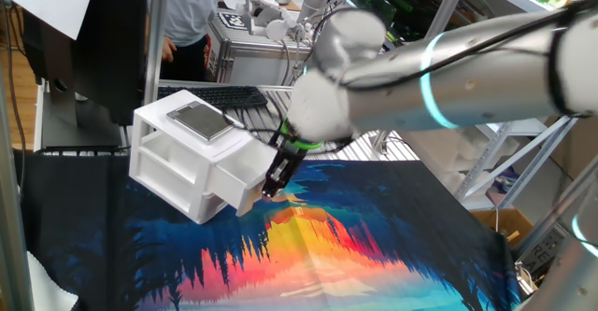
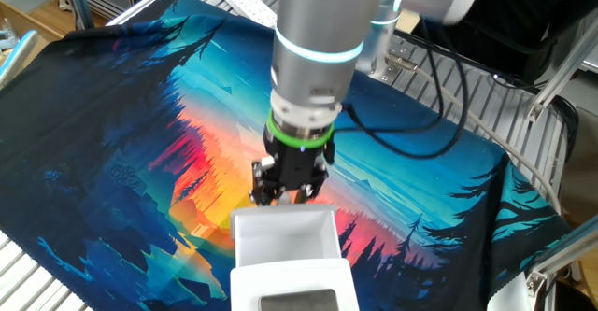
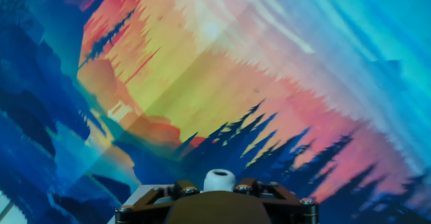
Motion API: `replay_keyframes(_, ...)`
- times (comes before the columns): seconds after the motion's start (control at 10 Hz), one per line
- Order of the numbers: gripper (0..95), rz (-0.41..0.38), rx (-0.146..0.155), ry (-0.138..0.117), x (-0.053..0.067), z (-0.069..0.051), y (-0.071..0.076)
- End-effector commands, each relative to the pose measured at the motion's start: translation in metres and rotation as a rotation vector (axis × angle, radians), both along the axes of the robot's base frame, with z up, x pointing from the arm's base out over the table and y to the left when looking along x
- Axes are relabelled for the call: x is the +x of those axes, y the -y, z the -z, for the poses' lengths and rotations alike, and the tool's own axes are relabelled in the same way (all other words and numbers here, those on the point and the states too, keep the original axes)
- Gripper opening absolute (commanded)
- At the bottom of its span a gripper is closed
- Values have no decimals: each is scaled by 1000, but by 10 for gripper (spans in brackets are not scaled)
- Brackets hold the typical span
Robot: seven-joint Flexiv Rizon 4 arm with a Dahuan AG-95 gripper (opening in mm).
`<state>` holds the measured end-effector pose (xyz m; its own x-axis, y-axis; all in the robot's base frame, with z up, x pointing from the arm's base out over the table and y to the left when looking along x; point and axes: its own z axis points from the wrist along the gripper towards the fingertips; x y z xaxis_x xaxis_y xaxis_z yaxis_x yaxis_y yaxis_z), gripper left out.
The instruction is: Grasp the handle and close the drawer
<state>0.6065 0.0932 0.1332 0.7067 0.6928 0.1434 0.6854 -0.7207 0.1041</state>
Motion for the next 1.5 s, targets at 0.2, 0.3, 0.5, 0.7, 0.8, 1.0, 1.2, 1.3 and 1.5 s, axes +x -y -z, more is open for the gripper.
replay_keyframes(0.2,380,-11,1,1,-6,-9,2)
replay_keyframes(0.3,380,-12,1,1,-6,-9,2)
replay_keyframes(0.5,190,-9,1,0,-6,-9,2)
replay_keyframes(0.7,190,-4,2,-1,-6,-9,2)
replay_keyframes(0.8,190,-4,2,-1,-6,-9,2)
replay_keyframes(1.0,0,2,-1,-3,-7,-12,2)
replay_keyframes(1.2,0,26,3,-15,-7,-14,1)
replay_keyframes(1.3,0,29,4,-17,-7,-14,1)
replay_keyframes(1.5,0,36,6,-18,-7,-16,-1)
